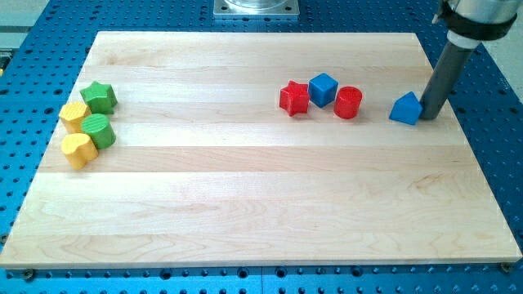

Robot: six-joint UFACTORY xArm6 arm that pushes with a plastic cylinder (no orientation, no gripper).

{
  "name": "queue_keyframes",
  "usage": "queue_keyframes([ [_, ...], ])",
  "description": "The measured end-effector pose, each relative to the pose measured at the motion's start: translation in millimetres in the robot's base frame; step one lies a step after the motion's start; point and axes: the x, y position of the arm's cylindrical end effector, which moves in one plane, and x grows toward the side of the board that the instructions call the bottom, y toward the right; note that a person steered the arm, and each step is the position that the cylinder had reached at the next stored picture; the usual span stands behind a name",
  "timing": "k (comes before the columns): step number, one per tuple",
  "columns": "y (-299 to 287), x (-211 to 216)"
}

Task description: Slightly push the triangle into the red circle

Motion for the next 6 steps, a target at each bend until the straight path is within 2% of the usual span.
queue_keyframes([
  [2,-51,-2],
  [4,-22,-24],
  [5,-30,-32],
  [6,-63,-35],
])
